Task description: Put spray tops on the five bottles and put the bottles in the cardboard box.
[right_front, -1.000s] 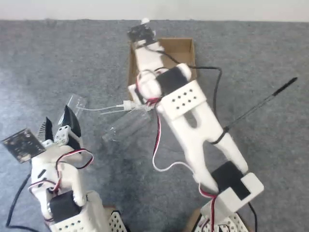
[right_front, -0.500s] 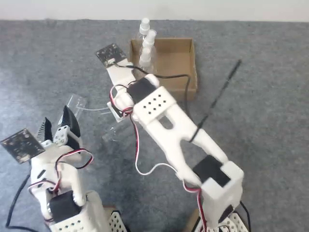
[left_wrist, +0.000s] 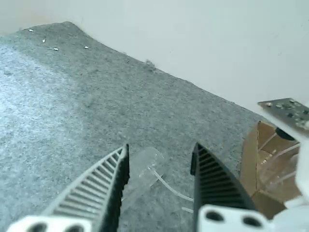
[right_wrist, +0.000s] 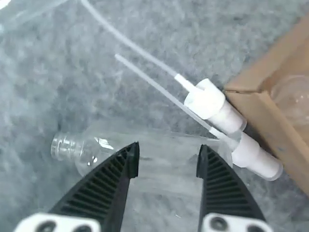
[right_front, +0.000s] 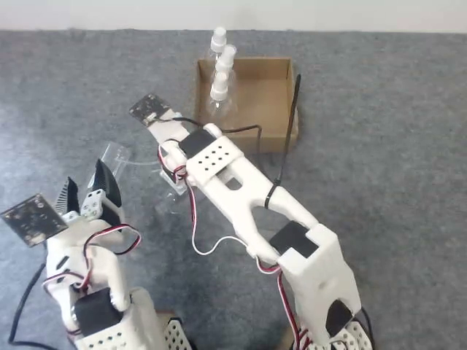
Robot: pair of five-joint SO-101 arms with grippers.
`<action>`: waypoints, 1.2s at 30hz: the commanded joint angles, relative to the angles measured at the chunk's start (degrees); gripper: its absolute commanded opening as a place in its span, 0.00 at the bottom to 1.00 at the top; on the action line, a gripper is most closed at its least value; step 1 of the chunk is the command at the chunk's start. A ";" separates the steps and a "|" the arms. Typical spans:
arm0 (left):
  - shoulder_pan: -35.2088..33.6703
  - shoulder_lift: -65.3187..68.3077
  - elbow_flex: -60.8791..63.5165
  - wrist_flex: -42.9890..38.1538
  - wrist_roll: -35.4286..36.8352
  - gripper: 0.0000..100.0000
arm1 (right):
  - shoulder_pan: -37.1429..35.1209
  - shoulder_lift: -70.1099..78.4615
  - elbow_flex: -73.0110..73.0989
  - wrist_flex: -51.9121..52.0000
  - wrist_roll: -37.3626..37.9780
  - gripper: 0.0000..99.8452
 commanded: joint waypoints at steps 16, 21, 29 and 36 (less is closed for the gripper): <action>-0.18 -0.53 -0.75 -1.93 0.88 0.20 | 9.80 -3.38 -2.11 22.29 12.66 0.17; -0.09 -0.53 -0.75 -2.02 0.88 0.20 | 9.80 -5.93 -2.11 27.56 18.11 0.17; -0.09 -0.53 -0.75 -2.02 0.88 0.20 | 9.89 -13.23 -2.02 32.04 24.26 0.17; -0.09 -0.53 -0.75 -2.02 0.88 0.20 | 9.45 -18.59 2.29 32.04 30.59 0.17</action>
